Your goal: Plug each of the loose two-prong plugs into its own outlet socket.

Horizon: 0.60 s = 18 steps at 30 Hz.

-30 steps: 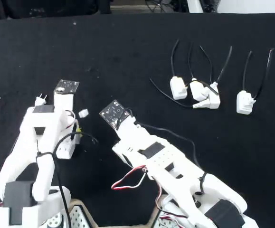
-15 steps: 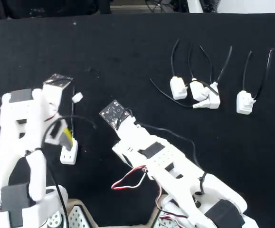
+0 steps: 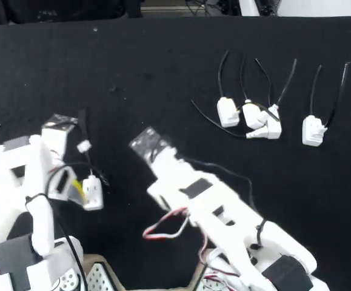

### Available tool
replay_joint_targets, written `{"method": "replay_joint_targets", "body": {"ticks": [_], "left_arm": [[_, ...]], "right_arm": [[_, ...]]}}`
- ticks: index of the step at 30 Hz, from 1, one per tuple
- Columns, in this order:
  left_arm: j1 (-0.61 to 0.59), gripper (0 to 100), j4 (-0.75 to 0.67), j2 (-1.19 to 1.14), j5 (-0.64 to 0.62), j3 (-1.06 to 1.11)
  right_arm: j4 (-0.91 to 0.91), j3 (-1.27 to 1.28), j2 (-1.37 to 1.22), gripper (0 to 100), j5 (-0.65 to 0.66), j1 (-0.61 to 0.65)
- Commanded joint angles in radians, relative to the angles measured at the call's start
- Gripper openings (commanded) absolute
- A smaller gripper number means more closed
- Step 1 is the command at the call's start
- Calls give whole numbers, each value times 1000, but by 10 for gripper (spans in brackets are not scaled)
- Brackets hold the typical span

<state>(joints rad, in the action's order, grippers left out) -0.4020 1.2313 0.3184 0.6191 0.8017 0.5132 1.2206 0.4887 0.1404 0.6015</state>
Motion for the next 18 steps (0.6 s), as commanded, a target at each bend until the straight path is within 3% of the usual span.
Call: {"method": "replay_joint_targets", "body": {"ticks": [1,4,8,14,18], "left_arm": [[197,274,-66,31,-143,62],[318,274,-97,32,-249,76],[407,274,-104,32,-341,41],[397,274,-2,32,-359,-62],[298,274,44,32,-298,-94]], "right_arm": [[18,-81,39,138,-91,-180],[15,-90,39,139,-184,-258],[12,-88,39,139,-192,-264],[12,-88,38,139,-192,-264],[12,-87,38,139,-192,-264]]}}
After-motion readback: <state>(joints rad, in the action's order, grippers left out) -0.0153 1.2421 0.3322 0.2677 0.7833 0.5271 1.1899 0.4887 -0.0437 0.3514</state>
